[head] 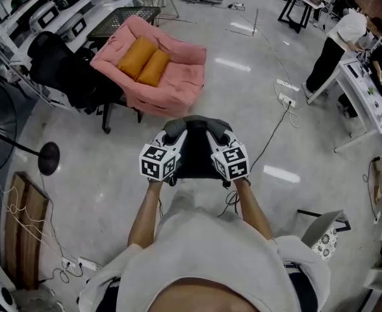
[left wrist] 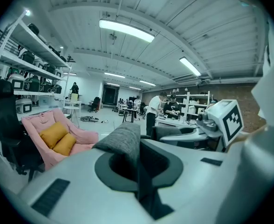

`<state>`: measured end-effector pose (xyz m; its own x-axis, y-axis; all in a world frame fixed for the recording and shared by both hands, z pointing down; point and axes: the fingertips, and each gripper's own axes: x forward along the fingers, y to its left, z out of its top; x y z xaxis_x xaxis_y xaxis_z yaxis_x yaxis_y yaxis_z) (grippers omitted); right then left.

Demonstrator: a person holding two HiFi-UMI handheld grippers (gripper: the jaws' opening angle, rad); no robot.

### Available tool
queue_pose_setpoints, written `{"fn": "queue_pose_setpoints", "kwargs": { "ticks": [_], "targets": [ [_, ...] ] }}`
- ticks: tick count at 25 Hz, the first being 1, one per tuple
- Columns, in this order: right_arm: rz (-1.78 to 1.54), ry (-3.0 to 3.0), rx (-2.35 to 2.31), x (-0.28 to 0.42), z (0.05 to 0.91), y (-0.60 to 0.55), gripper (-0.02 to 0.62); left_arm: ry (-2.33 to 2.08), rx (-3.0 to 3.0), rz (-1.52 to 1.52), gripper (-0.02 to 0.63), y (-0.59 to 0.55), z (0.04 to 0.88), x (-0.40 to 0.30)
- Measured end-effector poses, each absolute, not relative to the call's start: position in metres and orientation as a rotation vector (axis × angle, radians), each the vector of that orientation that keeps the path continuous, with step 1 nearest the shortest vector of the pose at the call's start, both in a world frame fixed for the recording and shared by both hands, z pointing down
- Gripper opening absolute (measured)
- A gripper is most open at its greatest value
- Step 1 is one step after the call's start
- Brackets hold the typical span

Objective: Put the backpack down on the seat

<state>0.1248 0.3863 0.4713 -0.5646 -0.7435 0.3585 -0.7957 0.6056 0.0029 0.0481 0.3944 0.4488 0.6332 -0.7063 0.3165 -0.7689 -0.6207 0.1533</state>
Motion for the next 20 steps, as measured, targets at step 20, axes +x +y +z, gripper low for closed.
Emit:
{"fn": "queue_pose_setpoints", "kwargs": {
  "ticks": [20],
  "targets": [
    [0.252,-2.398,1.361,0.135,0.474,0.166,0.027,-1.046,2.611,0.294,0.031,0.169,0.458,0.056]
  ]
}}
